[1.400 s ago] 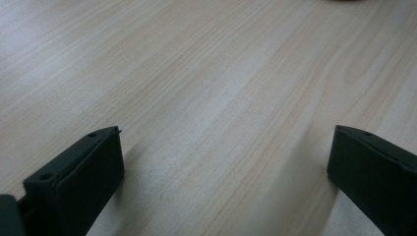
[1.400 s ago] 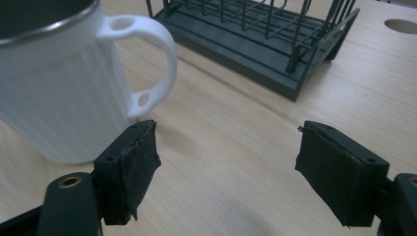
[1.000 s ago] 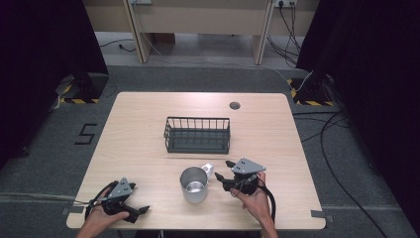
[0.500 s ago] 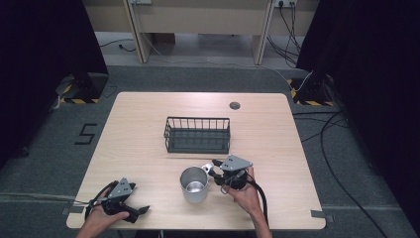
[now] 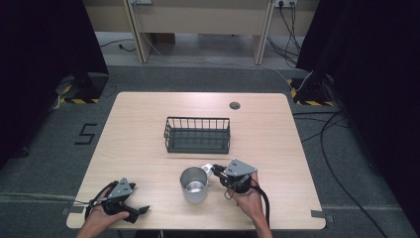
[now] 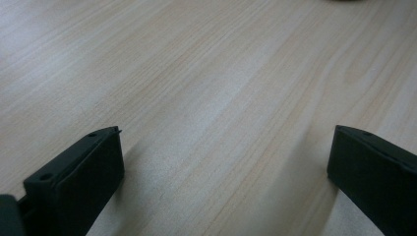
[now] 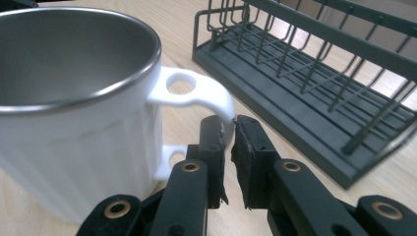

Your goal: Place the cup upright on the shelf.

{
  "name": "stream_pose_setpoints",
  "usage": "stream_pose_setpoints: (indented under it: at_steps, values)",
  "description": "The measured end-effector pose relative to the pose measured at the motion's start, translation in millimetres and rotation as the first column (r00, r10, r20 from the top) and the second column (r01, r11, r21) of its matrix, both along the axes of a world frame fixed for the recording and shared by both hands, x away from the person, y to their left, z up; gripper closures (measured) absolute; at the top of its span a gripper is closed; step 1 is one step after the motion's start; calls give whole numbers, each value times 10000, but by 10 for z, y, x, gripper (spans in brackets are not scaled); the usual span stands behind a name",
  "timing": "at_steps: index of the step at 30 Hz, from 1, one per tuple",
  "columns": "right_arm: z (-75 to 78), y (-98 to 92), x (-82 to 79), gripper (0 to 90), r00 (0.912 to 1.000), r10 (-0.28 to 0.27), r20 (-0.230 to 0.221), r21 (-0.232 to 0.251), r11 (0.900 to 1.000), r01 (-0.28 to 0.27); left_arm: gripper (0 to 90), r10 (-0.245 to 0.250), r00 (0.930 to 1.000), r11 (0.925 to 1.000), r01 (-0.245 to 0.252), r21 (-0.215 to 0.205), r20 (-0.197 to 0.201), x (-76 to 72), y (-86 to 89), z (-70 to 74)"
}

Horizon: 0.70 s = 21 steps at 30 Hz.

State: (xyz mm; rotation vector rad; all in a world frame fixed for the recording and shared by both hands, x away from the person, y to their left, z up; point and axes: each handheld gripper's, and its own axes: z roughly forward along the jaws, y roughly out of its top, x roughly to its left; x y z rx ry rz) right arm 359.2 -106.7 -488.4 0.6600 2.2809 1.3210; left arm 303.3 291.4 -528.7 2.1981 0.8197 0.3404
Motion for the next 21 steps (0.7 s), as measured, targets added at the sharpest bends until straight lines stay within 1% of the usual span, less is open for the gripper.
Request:
stream_pose_setpoints:
  at_steps: [1,2,4,6,7,9,12,16,21]
  values:
    - [-1,-19,-23,839,9999,-112,1,6,9999,112,0,-3,10000,10000,3,-13,0,0,0,-1]
    - [-1,-19,-23,839,9999,-112,1,6,9999,112,0,-3,10000,10000,3,-13,0,0,0,-1]
    - [1,-59,-59,866,9995,-308,66,180,9994,307,0,2,10000,10000,-2,-1,0,0,0,0]
    - [20,-77,-81,871,9995,-282,136,364,9990,277,0,-5,10000,10000,5,-11,0,0,0,0]
    - [28,-79,-83,864,9998,-177,99,500,9986,172,0,-5,10000,10000,5,-10,-1,0,0,0]
    - [27,-72,-78,841,9999,-161,21,565,9983,160,0,-5,10000,10000,5,-8,0,0,0,-1]
    - [-2,-47,-48,790,9998,-155,-97,344,9993,159,0,-7,10000,10000,7,-10,0,0,0,-1]
    - [-26,-13,-1,737,9999,-6,-131,340,9994,11,0,-3,10000,10000,3,-13,0,0,0,-1]
    - [-87,36,87,734,9996,79,-262,315,9995,-71,0,-6,10000,10000,6,-11,0,0,0,-1]
